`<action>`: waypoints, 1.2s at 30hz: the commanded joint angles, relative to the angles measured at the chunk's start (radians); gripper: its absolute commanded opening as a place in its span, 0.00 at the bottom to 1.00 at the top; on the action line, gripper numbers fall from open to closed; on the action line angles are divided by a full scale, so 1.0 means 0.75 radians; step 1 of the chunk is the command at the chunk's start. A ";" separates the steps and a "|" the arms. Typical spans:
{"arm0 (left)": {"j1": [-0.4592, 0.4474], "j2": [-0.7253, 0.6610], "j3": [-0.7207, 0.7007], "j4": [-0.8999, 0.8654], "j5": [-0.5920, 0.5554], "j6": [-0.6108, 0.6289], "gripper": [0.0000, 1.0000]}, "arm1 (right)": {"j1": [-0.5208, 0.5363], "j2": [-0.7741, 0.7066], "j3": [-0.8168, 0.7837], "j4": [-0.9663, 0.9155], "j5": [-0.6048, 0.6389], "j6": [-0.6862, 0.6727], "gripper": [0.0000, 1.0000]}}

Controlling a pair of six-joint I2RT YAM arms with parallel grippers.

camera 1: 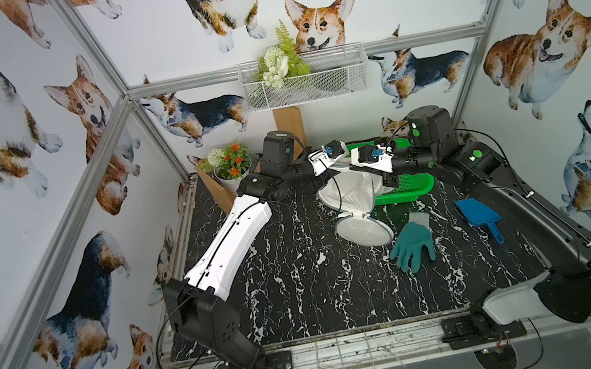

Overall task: Turn the laundry bag inside out
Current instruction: Turn over the laundry bag.

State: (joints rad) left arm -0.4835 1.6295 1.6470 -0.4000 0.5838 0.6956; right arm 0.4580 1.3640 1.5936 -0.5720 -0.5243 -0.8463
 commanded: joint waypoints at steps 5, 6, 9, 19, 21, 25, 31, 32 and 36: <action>0.012 0.002 0.012 0.018 0.019 -0.026 0.04 | 0.001 -0.074 -0.114 0.215 0.140 0.057 0.00; 0.011 0.002 0.012 0.018 0.018 -0.027 0.03 | 0.001 -0.083 -0.132 0.238 0.160 0.069 0.00; 0.016 0.000 0.013 0.018 0.015 -0.039 0.00 | -0.001 -0.092 -0.157 0.280 0.228 0.130 0.00; 0.023 0.019 0.004 0.148 -0.074 -0.325 0.00 | 0.000 -0.199 -0.298 0.466 0.435 0.629 0.68; 0.026 0.030 0.010 0.168 -0.087 -0.378 0.00 | 0.001 -0.254 -0.379 0.513 0.418 0.656 0.71; 0.035 0.030 0.014 0.215 -0.091 -0.454 0.00 | 0.001 -0.295 -0.492 0.606 0.403 0.784 0.71; 0.039 0.062 0.023 0.241 -0.100 -0.469 0.00 | 0.000 -0.248 -0.571 0.767 0.460 0.984 0.61; 0.039 0.059 0.023 0.239 -0.101 -0.469 0.00 | 0.001 -0.242 -0.577 0.780 0.468 0.983 0.59; 0.039 0.056 0.020 0.231 -0.113 -0.470 0.00 | 0.001 -0.225 -0.595 0.853 0.475 0.981 0.40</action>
State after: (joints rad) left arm -0.4564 1.6760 1.6543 -0.2485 0.5026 0.3569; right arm 0.4580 1.1904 1.1500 -0.0414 -0.1841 -0.1505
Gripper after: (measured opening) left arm 0.081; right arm 0.433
